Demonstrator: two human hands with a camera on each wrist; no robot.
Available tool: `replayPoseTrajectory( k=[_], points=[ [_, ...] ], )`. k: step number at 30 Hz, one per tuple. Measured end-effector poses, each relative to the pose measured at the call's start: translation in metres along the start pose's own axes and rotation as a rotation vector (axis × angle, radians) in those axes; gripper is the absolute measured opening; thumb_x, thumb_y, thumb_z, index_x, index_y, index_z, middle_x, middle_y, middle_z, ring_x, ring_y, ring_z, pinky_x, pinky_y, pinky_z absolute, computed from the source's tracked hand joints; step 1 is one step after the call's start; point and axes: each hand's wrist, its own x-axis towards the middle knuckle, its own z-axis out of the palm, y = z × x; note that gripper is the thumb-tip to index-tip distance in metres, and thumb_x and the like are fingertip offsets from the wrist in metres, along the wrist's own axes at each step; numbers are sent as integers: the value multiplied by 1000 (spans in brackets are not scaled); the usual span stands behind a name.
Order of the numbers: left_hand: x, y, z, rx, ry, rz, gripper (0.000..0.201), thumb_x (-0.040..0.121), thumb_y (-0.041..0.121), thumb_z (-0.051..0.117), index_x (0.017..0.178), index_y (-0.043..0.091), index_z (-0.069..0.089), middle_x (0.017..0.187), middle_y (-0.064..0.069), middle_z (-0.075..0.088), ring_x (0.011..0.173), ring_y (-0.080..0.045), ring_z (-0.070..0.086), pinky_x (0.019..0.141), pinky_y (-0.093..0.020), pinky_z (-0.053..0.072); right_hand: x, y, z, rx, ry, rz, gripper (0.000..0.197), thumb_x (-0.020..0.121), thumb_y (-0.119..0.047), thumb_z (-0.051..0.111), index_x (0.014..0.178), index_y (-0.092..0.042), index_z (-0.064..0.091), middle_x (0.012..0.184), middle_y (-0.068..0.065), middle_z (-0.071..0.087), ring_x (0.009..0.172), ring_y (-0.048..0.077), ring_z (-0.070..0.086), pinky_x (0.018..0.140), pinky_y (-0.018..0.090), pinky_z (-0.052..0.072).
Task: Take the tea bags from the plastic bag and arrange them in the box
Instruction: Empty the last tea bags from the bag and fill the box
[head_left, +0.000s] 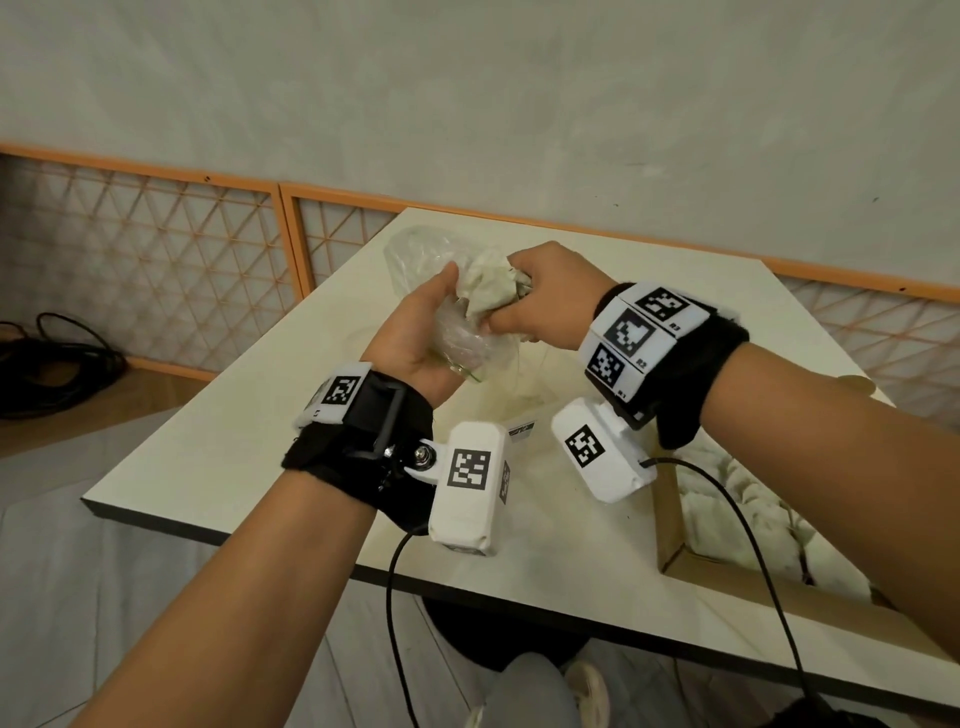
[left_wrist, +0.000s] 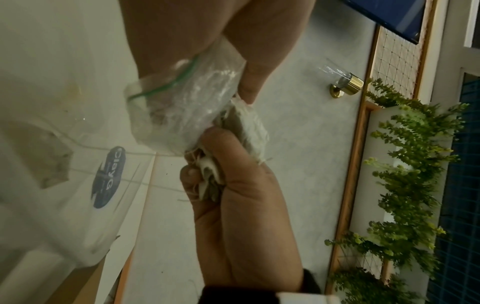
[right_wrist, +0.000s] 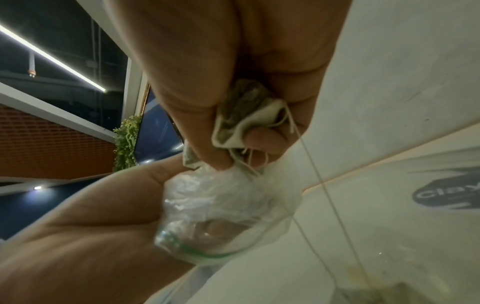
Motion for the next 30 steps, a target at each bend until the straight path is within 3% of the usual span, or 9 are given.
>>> replayPoseTrajectory(
  k=[3,6,8,10,15,19,23,26,30],
  points=[
    [0,2,-5,50,-18,2,29,94,26,54,97,5,73,107,-12,65,100,-25,61,106,-38,37,-2,1,-3,255,24,12,18,71,-8,72,85,1,66,71,6,61,61,15,53,55,26,44],
    [3,9,-15,118,36,10,10,83,23,67,80,14,72,97,-2,61,99,-24,56,96,-36,33,1,6,-12,653,135,84,11,74,-2,67,84,-5,67,75,7,61,58,12,51,48,21,43],
    [2,12,-17,133,61,20,8,84,16,64,89,11,67,91,-2,64,96,-24,59,94,-36,41,4,10,-17,817,178,125,14,75,0,64,86,-8,65,79,8,60,59,13,49,45,20,41],
    [2,11,-16,169,77,23,11,87,8,58,97,7,63,100,-8,63,99,-25,60,99,-38,44,3,10,-19,791,177,127,14,77,0,62,87,-9,64,79,7,60,60,13,50,47,21,43],
    [1,8,-9,260,139,54,18,84,-1,50,99,1,59,99,-18,58,82,-30,59,80,-37,49,-5,2,-5,454,143,7,10,81,-16,65,89,-21,63,85,-2,67,75,13,63,57,23,51],
    [0,7,-7,260,49,21,29,92,13,48,116,2,60,110,-18,62,97,-31,61,92,-39,47,-9,4,8,388,87,-72,50,68,-37,79,109,-31,52,98,-10,67,88,10,66,64,28,57],
    [-9,13,-5,218,-62,-70,27,91,17,47,111,7,63,85,-8,69,77,-23,66,74,-31,55,-6,6,10,381,49,-70,49,68,-19,80,107,-30,53,96,-4,65,87,15,64,62,30,55],
    [-9,18,-12,174,-4,-117,27,86,14,50,111,9,56,82,-3,59,73,-16,55,75,-30,49,-1,9,6,502,49,49,23,72,-8,74,88,-20,63,82,-4,66,71,12,62,53,22,48],
    [-13,24,-16,154,64,-127,16,83,14,47,86,5,60,89,-8,60,80,-26,57,83,-35,44,2,17,-3,821,156,232,14,76,1,66,85,-9,64,80,6,61,68,18,55,48,21,45]
  ],
)
